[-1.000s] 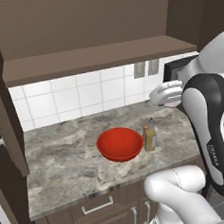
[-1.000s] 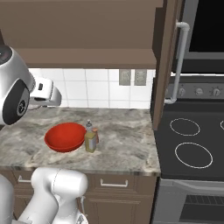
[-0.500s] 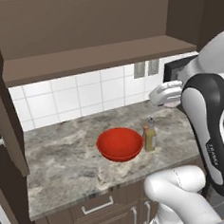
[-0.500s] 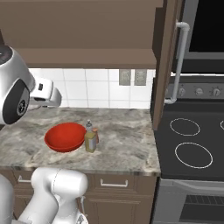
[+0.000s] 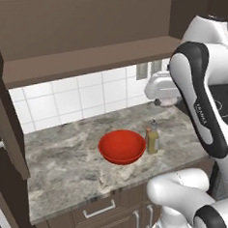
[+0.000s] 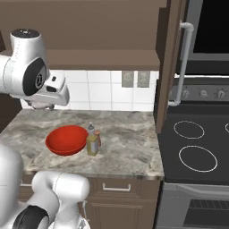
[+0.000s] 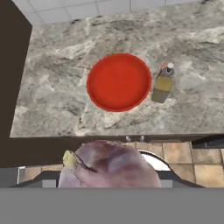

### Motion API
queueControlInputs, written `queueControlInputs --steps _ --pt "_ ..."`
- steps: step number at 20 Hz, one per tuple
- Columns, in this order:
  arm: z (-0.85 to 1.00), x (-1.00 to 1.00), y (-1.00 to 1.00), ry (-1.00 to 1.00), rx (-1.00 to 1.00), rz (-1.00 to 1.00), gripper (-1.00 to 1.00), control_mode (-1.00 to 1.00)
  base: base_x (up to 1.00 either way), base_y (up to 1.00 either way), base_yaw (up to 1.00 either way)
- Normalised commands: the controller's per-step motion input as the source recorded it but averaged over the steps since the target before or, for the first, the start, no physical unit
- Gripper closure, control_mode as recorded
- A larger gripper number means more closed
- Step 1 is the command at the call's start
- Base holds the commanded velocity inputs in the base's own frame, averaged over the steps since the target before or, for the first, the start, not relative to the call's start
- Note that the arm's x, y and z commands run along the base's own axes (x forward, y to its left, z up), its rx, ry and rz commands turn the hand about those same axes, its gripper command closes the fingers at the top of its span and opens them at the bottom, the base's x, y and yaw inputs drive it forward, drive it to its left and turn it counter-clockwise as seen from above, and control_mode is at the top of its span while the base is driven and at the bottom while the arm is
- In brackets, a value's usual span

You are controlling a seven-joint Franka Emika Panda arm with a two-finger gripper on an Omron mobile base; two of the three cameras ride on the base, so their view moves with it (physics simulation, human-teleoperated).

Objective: Retrieve the bottle and the shaker from the cabinet and place them next to the mixing bowl on the counter. Then add garlic from the fridge to the mixing bowl.

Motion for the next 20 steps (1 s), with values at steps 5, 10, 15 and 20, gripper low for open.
queueControlInputs --steps 5,10,15,20 --pt "-0.58 0.01 0.00 -0.05 0.00 0.01 1.00 -1.00 0.00 0.00 0.00" --pt "-0.98 0.15 0.19 -0.10 -0.01 0.00 1.00 -1.00 0.00 0.00 0.00" --pt "-0.95 0.43 0.21 -0.07 -0.02 -0.02 1.00 -1.00 0.00 0.00 0.00" --pt "-0.38 0.55 0.36 0.00 -0.05 -0.12 1.00 -1.00 0.00 0.00 0.00"
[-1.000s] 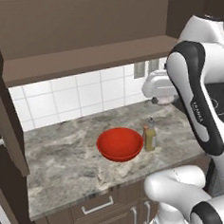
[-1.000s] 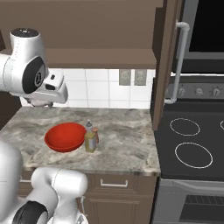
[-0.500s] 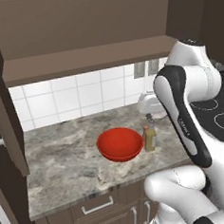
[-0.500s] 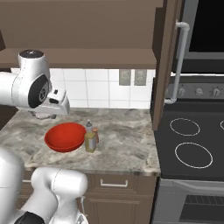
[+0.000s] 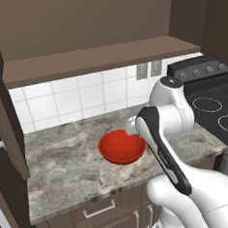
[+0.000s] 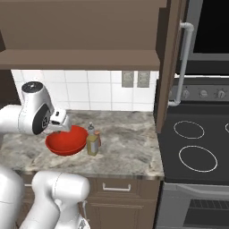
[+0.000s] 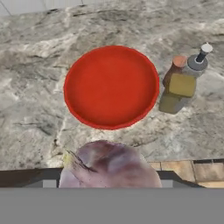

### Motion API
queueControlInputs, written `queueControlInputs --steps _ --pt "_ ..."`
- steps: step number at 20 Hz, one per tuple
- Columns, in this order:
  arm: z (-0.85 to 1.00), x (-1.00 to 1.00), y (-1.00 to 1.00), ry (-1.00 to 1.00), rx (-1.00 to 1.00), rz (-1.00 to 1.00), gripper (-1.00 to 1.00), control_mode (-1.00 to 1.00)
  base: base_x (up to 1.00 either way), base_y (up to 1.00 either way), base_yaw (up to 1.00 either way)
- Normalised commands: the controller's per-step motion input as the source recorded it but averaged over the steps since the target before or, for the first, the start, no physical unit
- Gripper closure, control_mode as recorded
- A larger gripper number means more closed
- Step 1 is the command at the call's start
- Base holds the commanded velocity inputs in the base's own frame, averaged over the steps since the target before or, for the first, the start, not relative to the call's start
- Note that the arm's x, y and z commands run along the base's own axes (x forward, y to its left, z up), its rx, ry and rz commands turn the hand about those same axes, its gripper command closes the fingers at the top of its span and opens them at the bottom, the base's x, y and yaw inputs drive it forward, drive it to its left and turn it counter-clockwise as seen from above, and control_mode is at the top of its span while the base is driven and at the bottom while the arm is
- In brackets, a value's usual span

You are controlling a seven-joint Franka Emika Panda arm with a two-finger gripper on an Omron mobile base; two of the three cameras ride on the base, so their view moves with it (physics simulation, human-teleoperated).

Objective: Retrieve the bottle and the shaker from the cabinet and place them next to the mixing bowl on the counter. Then add garlic from the fridge to the mixing bowl.

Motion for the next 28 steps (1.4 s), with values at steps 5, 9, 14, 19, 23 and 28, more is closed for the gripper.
queueControlInputs --steps 5,9,14,19,23,28 --pt "-0.03 0.80 0.39 0.10 -0.08 -0.18 1.00 -1.00 0.00 0.00 0.00" --pt "-0.01 0.99 0.11 0.12 -0.11 -0.21 1.00 -1.00 0.00 0.00 0.00" --pt "-0.08 0.71 0.00 0.03 -0.03 -0.18 1.00 -1.00 0.00 0.00 0.00" --pt "-0.37 0.23 -0.08 0.00 0.00 -0.06 1.00 -1.00 0.00 0.00 0.00" --pt "-0.44 0.02 -0.05 0.00 0.00 0.00 1.00 -1.00 0.00 0.00 0.00" --pt "-0.36 -0.03 0.00 0.14 0.06 0.10 1.00 -1.00 0.00 0.00 0.00"
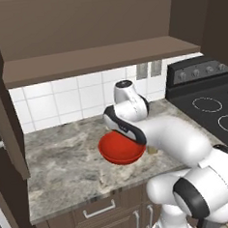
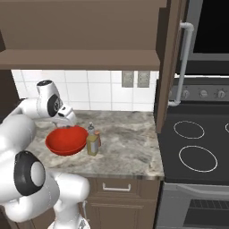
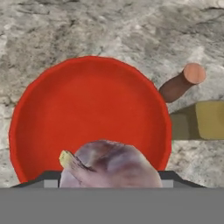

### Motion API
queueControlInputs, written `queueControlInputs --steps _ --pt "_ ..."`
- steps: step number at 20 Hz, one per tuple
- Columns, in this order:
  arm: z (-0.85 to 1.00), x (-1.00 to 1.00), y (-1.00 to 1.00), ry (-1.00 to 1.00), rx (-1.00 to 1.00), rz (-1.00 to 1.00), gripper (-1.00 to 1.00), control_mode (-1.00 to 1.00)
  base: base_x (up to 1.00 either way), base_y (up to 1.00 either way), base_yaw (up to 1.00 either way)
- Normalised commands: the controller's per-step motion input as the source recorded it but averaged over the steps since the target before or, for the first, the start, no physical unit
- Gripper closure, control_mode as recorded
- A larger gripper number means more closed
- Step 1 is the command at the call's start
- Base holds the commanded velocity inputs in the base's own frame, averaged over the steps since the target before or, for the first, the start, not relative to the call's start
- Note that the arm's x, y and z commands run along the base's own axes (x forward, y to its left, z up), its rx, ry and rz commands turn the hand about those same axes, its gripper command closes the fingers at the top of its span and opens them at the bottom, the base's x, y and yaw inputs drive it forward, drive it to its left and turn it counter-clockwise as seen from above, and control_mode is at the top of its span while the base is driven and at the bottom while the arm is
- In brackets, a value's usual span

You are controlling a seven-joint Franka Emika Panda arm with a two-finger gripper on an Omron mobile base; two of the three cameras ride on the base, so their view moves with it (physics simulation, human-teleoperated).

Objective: Retrieve the bottle and the shaker from the cabinet and place them next to the mixing bowl on the counter. Then add garlic from the fridge to the mixing bowl.

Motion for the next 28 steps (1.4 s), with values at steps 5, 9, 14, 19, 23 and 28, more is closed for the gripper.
queueControlInputs --steps 5,9,14,19,23,28 --pt "-0.30 0.00 0.00 0.15 0.01 0.10 1.00 -1.00 0.00 0.00 0.00" --pt "-0.43 0.01 0.00 0.02 0.00 0.08 1.00 -1.00 0.00 0.00 0.00" --pt "-0.22 0.03 0.16 0.00 0.00 0.00 1.00 -1.00 0.00 0.00 0.00" --pt "-0.34 0.27 0.10 0.03 0.00 0.00 1.00 -1.00 0.00 0.00 0.00" --pt "-0.32 0.31 0.09 0.07 0.00 0.00 1.00 -1.00 0.00 0.00 0.00" --pt "-0.42 0.29 0.00 0.05 0.00 0.00 1.00 -1.00 0.00 0.00 0.00"
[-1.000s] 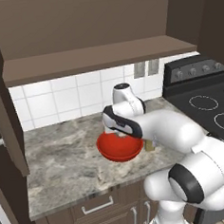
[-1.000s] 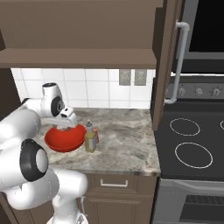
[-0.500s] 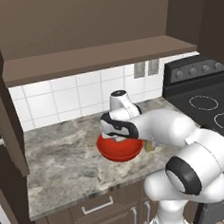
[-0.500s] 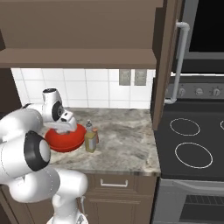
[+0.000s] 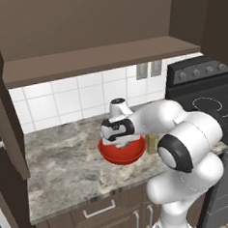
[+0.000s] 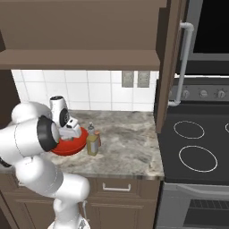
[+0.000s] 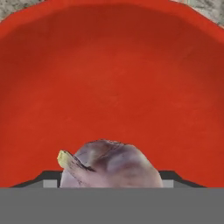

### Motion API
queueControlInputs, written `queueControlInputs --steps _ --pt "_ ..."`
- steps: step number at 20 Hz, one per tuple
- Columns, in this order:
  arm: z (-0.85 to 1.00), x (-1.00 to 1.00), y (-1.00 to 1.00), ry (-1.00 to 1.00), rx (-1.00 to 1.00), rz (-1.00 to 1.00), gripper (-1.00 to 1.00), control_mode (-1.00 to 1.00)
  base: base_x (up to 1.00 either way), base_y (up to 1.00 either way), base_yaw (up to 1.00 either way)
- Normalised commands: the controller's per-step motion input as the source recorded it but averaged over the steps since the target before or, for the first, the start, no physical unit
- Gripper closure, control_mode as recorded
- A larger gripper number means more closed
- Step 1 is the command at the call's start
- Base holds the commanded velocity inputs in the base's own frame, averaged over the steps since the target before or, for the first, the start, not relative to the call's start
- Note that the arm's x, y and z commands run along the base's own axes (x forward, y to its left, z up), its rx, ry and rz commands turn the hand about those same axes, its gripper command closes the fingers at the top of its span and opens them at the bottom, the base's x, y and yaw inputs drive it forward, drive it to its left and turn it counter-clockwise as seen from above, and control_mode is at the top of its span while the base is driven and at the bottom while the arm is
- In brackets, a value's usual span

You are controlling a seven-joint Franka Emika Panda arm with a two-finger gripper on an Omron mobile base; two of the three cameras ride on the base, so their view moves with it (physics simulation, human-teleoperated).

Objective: Retrieve the bottle and the shaker from the cabinet and place them next to the mixing bowl on the counter. Then add garlic from the fridge to the mixing bowl.

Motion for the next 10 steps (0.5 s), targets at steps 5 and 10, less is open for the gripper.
queueControlInputs --steps 5,10 --pt "-0.27 0.08 0.00 0.04 0.00 0.00 1.00 -1.00 0.00 0.00 0.00" --pt "-0.06 0.00 0.00 0.02 0.00 0.00 1.00 -1.00 0.00 0.00 0.00"
